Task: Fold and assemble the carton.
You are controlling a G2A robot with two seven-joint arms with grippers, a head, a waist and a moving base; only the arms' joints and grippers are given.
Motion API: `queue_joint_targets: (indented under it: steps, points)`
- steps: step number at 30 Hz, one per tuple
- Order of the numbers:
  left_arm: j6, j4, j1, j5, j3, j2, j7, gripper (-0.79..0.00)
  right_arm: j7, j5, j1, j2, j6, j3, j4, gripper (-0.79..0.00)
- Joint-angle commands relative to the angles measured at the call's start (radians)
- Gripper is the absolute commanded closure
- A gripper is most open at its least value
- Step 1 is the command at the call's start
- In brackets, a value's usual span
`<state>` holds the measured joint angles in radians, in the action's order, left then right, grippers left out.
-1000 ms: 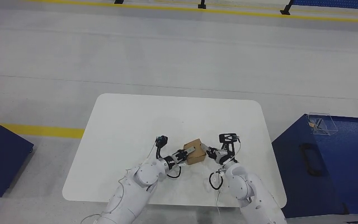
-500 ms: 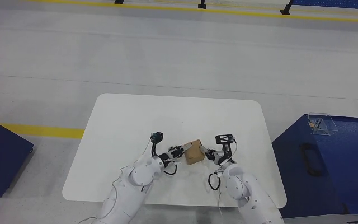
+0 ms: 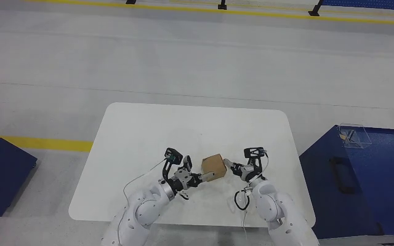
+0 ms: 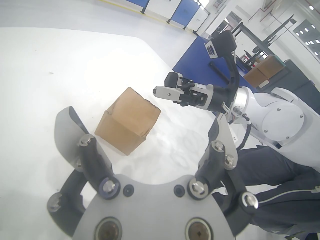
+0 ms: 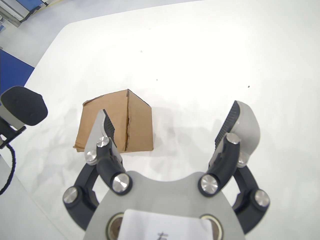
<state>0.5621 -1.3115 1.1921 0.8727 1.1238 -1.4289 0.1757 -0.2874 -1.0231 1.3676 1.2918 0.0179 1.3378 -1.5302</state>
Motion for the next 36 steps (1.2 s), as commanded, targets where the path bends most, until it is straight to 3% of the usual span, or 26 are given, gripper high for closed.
queue_joint_targets:
  steps: [1,3,5,12,17,22,30,31,33,36]
  points:
    - [0.001,0.000,0.000,0.000,0.000,0.000,-0.001,-0.785,0.004,0.005,0.004,0.000,-0.006,0.005,-0.002,-0.785]
    - [-0.034,0.001,-0.010,0.104,-0.010,0.004,-0.007,-0.785,0.011,0.015,0.007,0.000,-0.014,0.014,0.000,-0.785]
    - [0.016,0.024,-0.038,0.147,-0.023,0.006,-0.018,-0.785,0.019,0.025,0.006,0.000,-0.029,0.026,0.007,-0.785]
    - [0.143,0.141,-0.161,0.557,-0.088,0.024,-0.183,-0.785,0.004,0.091,-0.008,0.001,-0.078,0.064,0.039,-0.785]
    - [0.136,0.247,-0.242,0.647,-0.154,0.012,-0.299,-0.785,0.001,0.094,-0.009,0.001,-0.080,0.065,0.040,-0.785]
    - [0.042,0.336,-0.306,0.702,-0.233,-0.016,-0.306,-0.785,0.001,0.094,-0.009,0.001,-0.080,0.065,0.040,-0.785]
    - [0.036,0.461,-0.397,0.661,-0.309,-0.062,-0.295,-0.785,0.001,0.094,-0.009,0.001,-0.080,0.065,0.040,-0.785]
    - [0.041,0.471,-0.406,0.648,-0.311,-0.066,-0.294,-0.391,0.001,0.094,-0.009,0.001,-0.080,0.065,0.040,-0.785]
    - [0.037,0.485,-0.419,0.647,-0.320,-0.072,-0.294,-0.025,0.001,0.094,-0.009,0.001,-0.080,0.065,0.040,-0.785]
    - [0.033,0.507,-0.429,0.645,-0.330,-0.078,-0.295,0.000,0.001,0.094,-0.009,0.001,-0.080,0.065,0.040,-0.785]
